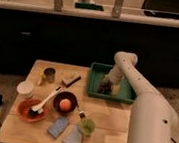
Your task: Place grapes in table surface
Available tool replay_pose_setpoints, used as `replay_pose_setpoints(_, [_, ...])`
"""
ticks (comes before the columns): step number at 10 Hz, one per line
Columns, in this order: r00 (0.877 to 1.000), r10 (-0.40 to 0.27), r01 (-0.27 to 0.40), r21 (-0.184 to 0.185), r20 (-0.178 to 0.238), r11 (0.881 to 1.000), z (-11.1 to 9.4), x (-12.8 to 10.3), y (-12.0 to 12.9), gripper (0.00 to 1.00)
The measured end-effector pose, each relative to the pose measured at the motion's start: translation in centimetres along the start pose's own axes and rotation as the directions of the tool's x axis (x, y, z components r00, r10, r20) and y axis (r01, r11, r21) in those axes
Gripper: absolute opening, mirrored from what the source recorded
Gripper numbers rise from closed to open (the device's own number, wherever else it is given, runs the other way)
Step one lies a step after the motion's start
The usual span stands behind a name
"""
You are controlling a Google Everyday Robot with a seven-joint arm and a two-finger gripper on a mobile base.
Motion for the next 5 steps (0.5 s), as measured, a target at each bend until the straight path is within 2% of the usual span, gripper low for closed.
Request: replay_pose_setpoints(5, [1.0, -0.01, 0.009, 0.006, 0.01, 1.0, -0.93, -0.14, -0.23, 0.06])
